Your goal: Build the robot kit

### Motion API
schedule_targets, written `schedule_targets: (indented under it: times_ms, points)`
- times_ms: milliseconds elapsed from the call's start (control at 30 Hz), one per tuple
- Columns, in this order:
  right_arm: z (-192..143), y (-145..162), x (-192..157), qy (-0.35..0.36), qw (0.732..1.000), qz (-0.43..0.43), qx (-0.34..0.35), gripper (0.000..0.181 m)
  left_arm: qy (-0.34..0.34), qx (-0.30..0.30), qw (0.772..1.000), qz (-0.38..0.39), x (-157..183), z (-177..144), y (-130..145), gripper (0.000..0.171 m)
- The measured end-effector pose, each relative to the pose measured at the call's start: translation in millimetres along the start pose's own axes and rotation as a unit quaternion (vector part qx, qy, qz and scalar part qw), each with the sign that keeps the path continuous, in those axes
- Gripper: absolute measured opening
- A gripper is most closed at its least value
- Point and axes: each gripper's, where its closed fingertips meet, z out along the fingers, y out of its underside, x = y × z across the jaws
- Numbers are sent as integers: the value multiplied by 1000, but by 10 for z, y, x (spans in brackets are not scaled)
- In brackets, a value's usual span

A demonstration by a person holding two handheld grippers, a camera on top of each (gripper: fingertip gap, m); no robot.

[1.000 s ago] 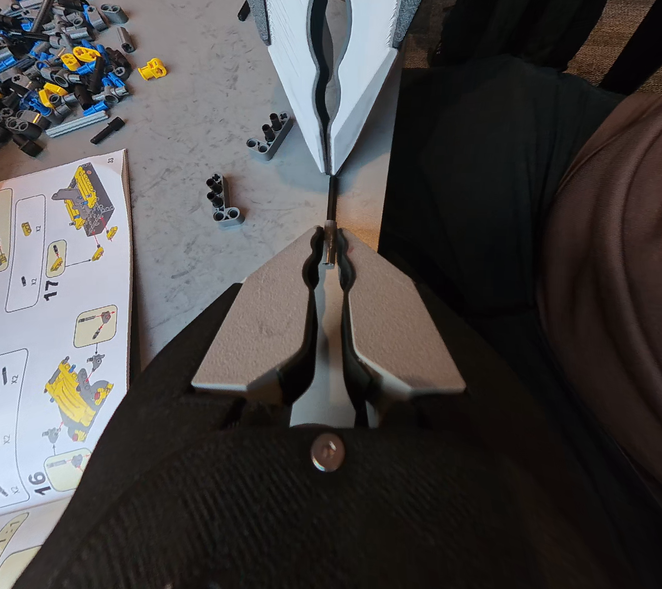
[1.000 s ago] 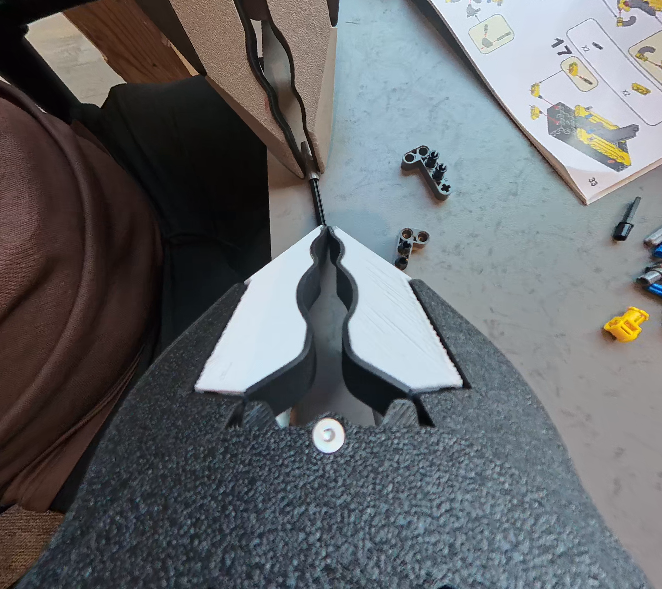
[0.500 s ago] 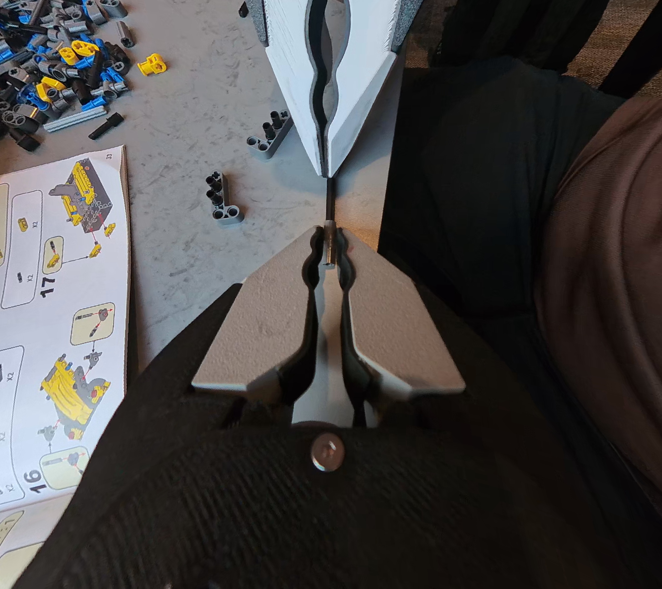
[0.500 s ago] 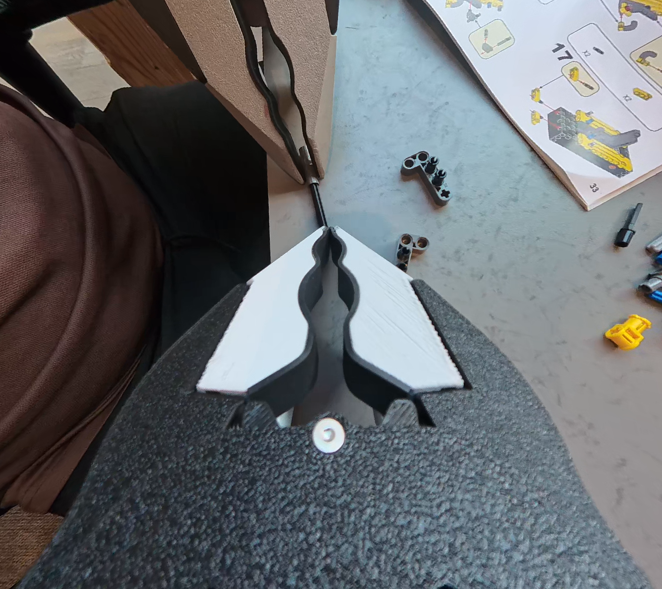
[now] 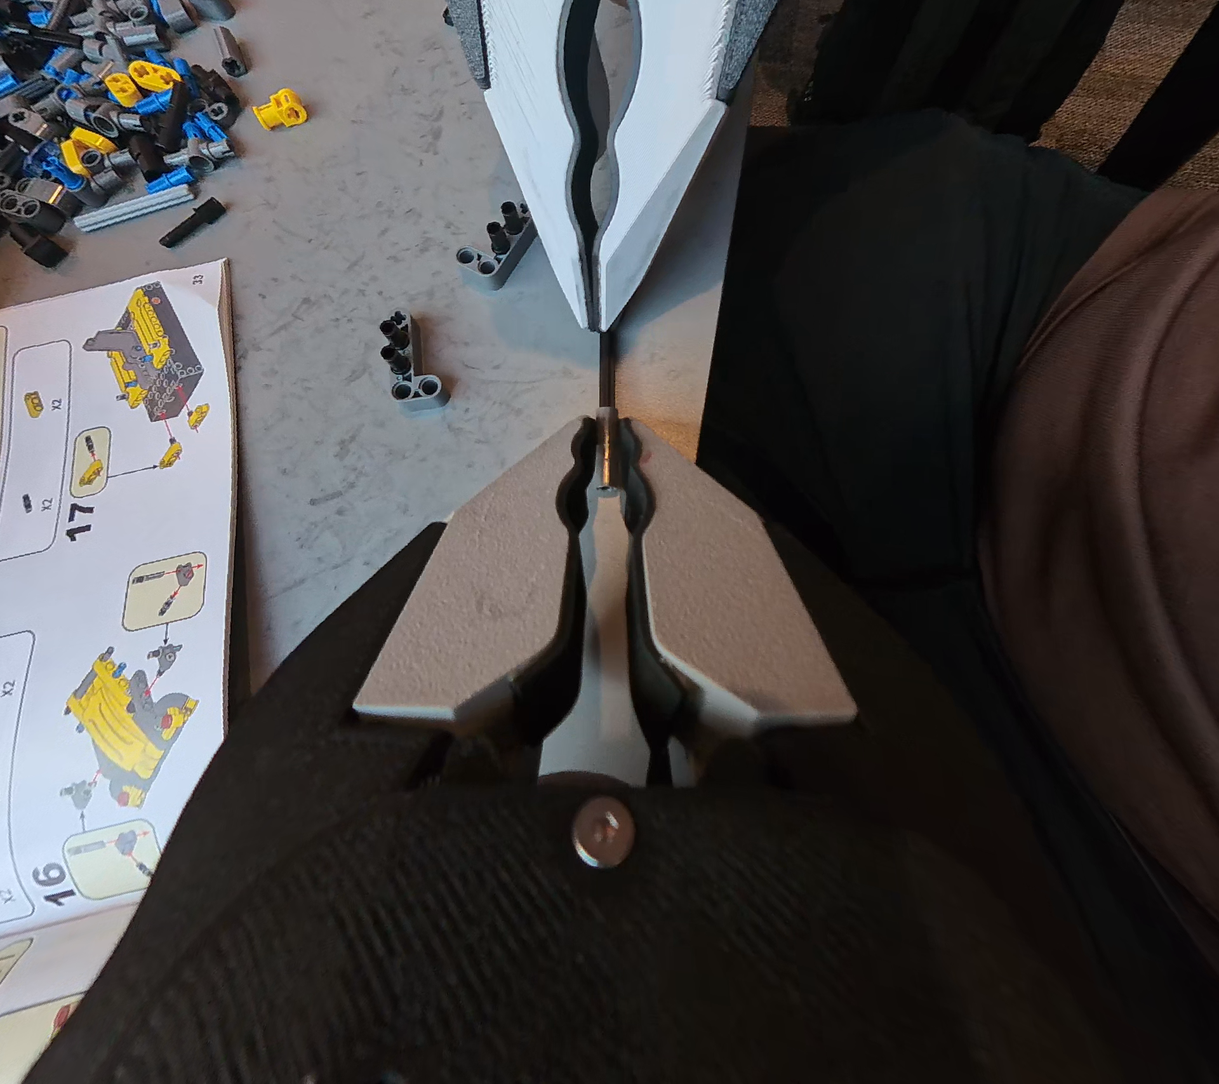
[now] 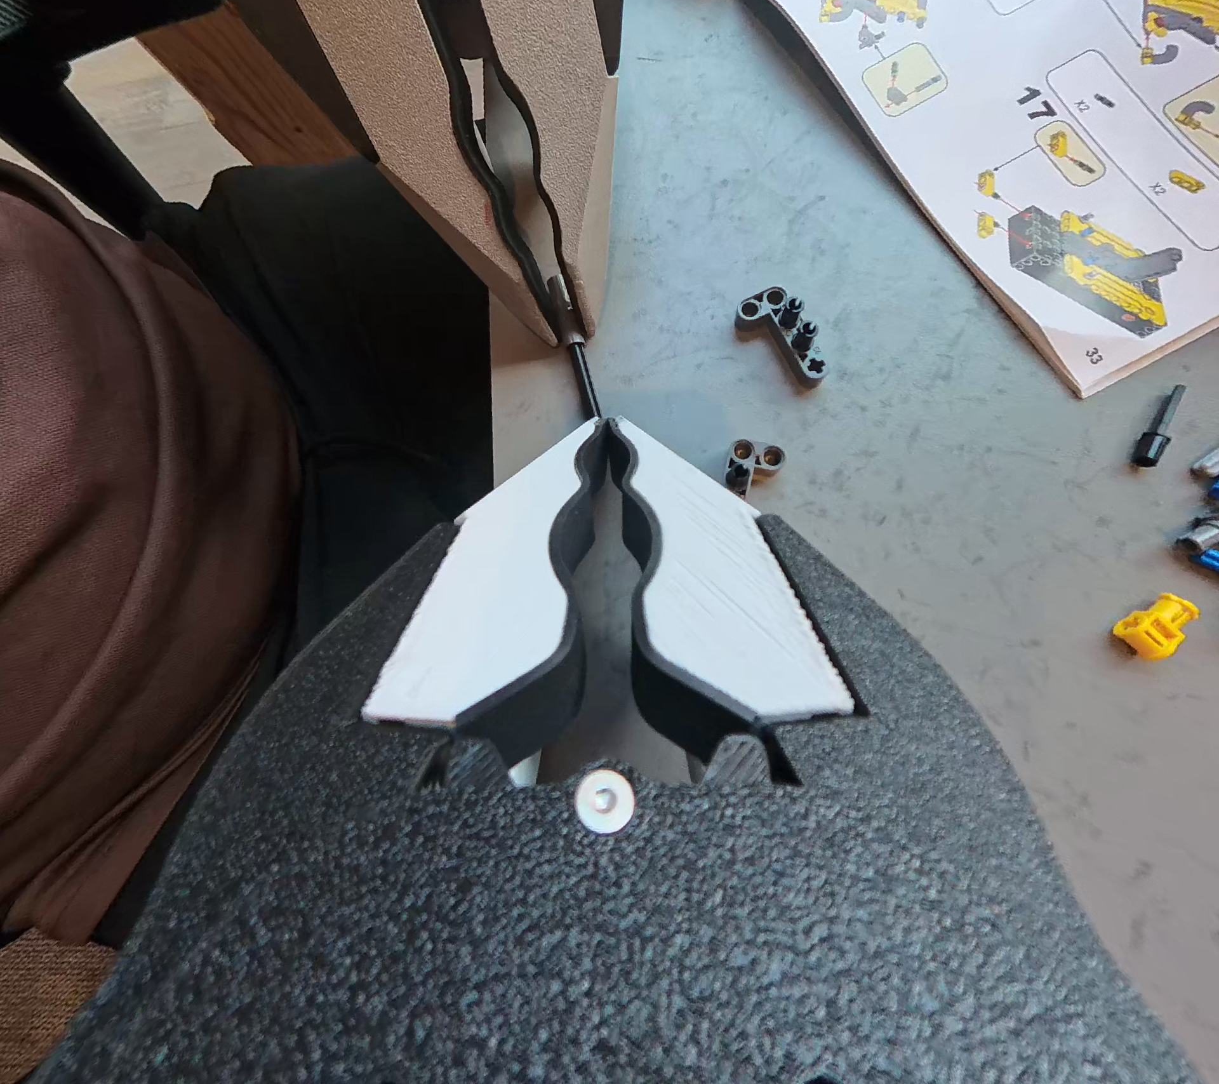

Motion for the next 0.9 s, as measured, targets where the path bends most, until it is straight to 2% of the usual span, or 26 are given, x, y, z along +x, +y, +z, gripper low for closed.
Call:
schedule_targets:
  times_ms: [267,400,600,633,733,900]
  points:
    - [-5,6,22,-8,1000,14,2,0,7,3,1000,-11,-6,-2,-5,3]
    - [-26,8,55,-2,1000,13,6,11,3,4,1000,-11,-16,-2,-9,4]
    - [-22,12,17,7,1000,-17,5,12,7,4,1000,-14,-11,-9,-7,3]
    - [-26,7,4,2,1000,-18,7,18,5,4,1000,-15,-18,-9,-7,3]
    - [-30,4,-4,-1,1000,-18,9,17,7,4,1000,-16,-17,-9,-7,3]
    - [-3,12,-15,7,1000,-30,1,6,5,5,1000,-17,-22,-5,-8,3]
